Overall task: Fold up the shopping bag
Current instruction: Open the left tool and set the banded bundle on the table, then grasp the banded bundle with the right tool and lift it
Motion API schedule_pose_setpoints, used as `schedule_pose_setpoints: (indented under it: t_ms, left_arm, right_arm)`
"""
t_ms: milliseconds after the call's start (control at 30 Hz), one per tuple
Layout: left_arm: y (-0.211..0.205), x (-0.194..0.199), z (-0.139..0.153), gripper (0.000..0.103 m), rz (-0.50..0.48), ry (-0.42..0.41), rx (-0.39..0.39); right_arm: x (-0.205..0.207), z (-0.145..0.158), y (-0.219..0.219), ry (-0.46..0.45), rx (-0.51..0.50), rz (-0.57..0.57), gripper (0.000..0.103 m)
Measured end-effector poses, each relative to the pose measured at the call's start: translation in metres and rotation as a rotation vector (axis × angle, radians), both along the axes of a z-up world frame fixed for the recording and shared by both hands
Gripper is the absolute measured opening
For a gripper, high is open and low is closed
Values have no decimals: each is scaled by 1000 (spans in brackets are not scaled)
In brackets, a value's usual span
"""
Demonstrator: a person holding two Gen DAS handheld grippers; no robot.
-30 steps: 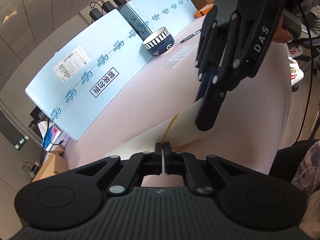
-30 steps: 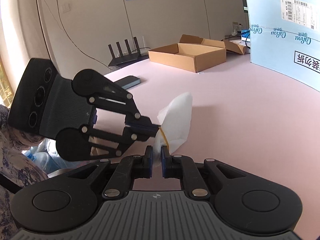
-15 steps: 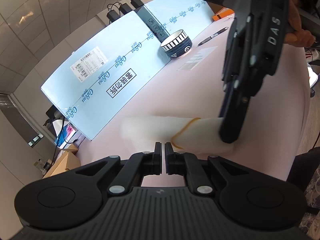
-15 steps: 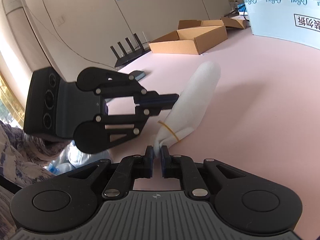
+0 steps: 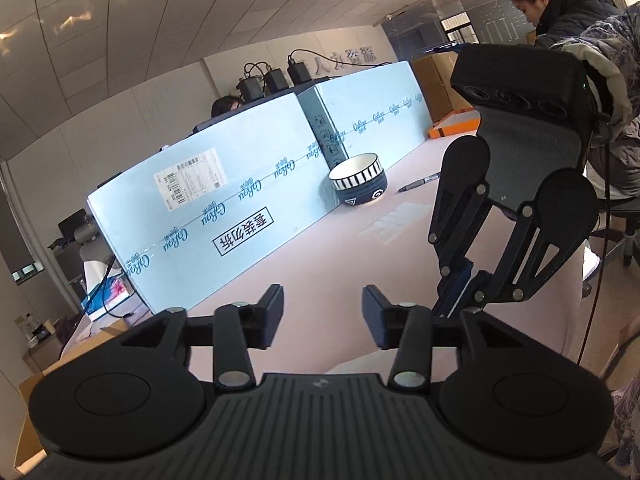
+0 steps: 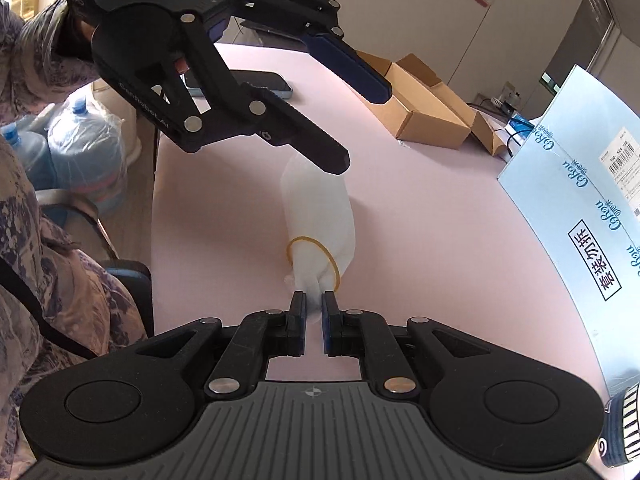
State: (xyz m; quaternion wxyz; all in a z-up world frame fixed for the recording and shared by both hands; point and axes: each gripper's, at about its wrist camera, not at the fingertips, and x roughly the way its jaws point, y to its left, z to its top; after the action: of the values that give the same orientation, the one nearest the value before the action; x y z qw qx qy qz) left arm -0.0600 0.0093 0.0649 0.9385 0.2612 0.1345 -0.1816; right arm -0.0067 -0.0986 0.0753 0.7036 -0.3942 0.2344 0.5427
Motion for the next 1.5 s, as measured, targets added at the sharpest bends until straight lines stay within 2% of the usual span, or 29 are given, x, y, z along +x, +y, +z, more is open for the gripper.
schedule_pose_setpoints:
  t_ms: [67,100,167,267,367,433,533,600,800,933,967,1000,1033,1100,1133,1167,1200,1233,1267,1400,1500]
  left_arm:
    - [2,12,-7,48,8,30,14]
    - [9,20,-13,48,21,67,-11]
    - [19,24,-18,48,24,99,-75]
    - [25,19,-20,49,20,110,-79]
    - [29,15,-17,61,19,112,-56]
    - [31,16,-13,83,7,133,-70]
    - [28,26,-14,84,-27,196,-49]
    - [26,33,-14,84,-15,235,-54]
    - [17,49,-17,84,-68,293,18]
    - [14,59,-25,83,-95,318,73]
    - [13,61,-26,83,-102,324,86]
    - [12,64,-28,81,-109,330,100]
    - [11,66,-30,73,-116,337,113]
    - [15,72,-35,62,-118,377,121]
    - [16,75,-38,55,-120,398,124]
    - [19,77,-39,50,-114,411,115]
    - [21,80,-41,34,-108,425,106]
    - [24,81,-40,13,-116,443,86]
    - [24,81,-40,7,-120,460,79]
    - [26,76,-27,4,-145,465,76]
    - [49,71,-5,4,-98,383,109]
  right_arm:
    - [9,-2,-7,-28,-11,-56,11]
    - [13,-4,-11,-35,-8,-84,16]
    - [21,-6,-19,-38,4,-131,36]
    - [35,0,-35,-5,62,-201,43]
    - [41,11,-50,6,139,-279,54]
    - [41,19,-57,18,188,-316,61]
    - [28,23,-54,-16,165,-322,64]
    - [17,23,-49,-33,140,-286,66]
    - [-2,13,-11,-87,27,-181,66]
    - [6,-2,21,-76,-46,-107,63]
    - [10,-6,26,-73,-67,-99,56]
    - [13,-10,30,-71,-85,-96,49]
    - [19,-14,35,-69,-98,-101,42]
    - [27,-19,39,-47,-101,-109,35]
    - [31,-21,41,-33,-104,-107,26]
    - [34,-23,43,-19,-108,-104,23]
    - [35,-24,43,-12,-108,-101,22]
    - [36,-24,43,-7,-106,-100,16]
    - [36,-22,43,-9,-101,-101,12]
    - [33,-10,46,-51,-85,-96,10]
    - [35,6,54,-91,-48,-87,10]
